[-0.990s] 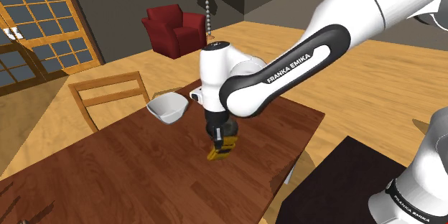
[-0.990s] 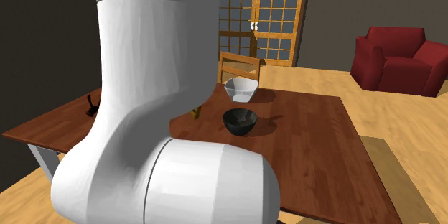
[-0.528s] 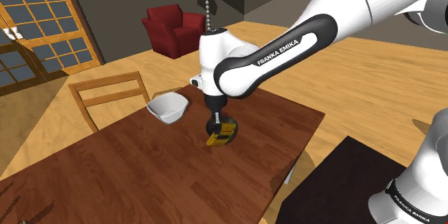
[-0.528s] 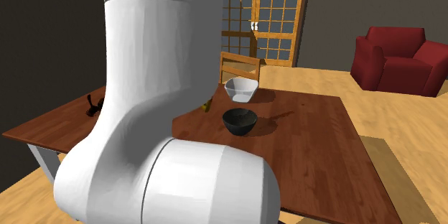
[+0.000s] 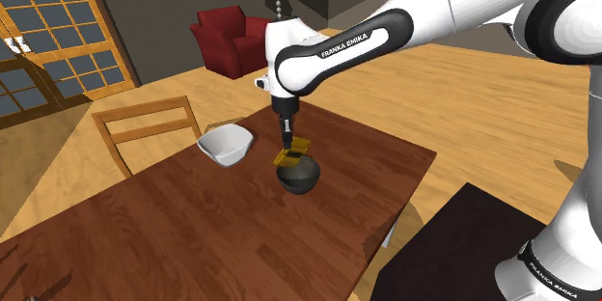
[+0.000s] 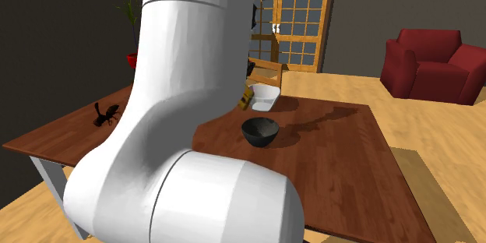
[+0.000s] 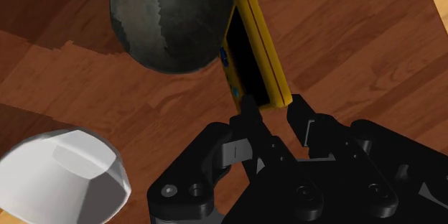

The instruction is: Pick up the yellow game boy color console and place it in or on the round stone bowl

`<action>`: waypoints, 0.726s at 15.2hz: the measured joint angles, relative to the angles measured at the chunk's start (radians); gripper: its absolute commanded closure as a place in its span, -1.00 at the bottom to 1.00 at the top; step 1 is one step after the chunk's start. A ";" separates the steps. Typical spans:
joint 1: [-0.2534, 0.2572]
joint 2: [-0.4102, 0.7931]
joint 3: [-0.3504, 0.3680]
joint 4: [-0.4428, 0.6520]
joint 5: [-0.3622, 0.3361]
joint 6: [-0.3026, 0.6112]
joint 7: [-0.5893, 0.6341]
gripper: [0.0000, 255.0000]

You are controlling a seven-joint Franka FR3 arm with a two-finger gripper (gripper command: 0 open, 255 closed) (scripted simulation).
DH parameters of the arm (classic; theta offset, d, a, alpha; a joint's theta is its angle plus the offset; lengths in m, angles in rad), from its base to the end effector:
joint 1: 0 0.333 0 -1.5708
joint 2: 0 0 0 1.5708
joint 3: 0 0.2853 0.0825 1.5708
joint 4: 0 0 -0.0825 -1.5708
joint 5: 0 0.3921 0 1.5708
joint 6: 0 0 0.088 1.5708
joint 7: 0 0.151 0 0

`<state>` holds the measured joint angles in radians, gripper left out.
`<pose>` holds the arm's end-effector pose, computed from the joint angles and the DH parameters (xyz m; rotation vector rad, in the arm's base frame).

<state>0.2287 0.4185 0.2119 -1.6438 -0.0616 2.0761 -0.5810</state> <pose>0.6089 0.2707 0.3034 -2.7067 -1.5355 -0.0401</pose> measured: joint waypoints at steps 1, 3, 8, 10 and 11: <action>-0.009 0.015 -0.005 0.027 0.000 -0.012 -0.014 1.00; -0.021 0.059 -0.014 0.121 -0.003 -0.063 -0.041 1.00; -0.049 0.151 -0.031 0.252 -0.008 -0.104 -0.093 1.00; -0.049 0.161 -0.032 0.242 -0.009 -0.084 -0.093 1.00; -0.049 0.167 -0.033 0.239 -0.010 -0.075 -0.093 1.00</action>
<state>0.1801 0.5859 0.1792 -1.4044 -0.0716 2.0007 -0.6741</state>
